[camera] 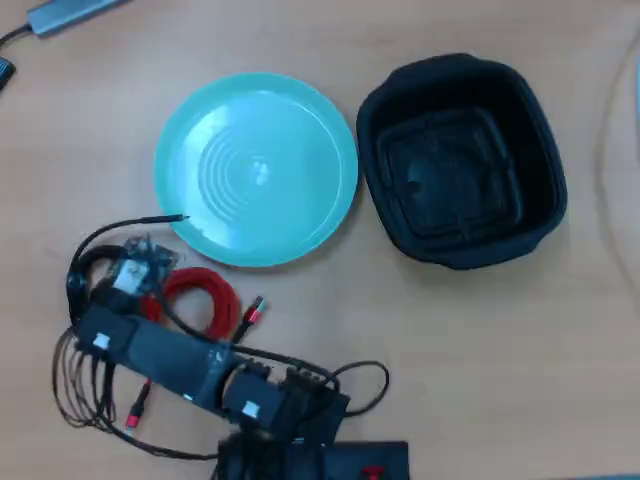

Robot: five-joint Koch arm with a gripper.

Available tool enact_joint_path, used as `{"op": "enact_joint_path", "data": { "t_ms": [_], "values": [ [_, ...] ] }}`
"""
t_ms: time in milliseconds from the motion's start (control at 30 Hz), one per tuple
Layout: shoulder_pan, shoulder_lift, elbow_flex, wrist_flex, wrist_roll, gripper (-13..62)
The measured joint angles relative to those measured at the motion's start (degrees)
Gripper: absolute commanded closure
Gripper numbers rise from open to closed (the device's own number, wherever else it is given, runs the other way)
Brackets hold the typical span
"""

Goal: Put a black charging cable in a black bowl and put a red charging cable in a green bowl

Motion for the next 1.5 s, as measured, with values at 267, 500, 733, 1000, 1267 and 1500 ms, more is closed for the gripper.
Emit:
{"op": "enact_joint_path", "data": {
  "t_ms": [267, 500, 733, 1000, 1267, 1500],
  "values": [
    [-1.0, -9.3, -10.4, 0.0, 6.2, 3.8],
    [-1.3, -13.3, -11.9, 0.0, 6.2, 3.7],
    [-0.5, -16.1, -11.9, 0.0, 6.2, 4.6],
    [0.2, -17.1, -11.9, 0.0, 12.4, 4.7],
    [0.0, -17.1, -11.9, 0.0, 13.6, 4.7],
    [-0.1, -20.1, -12.0, 0.0, 15.6, 4.7]
  ]
}}
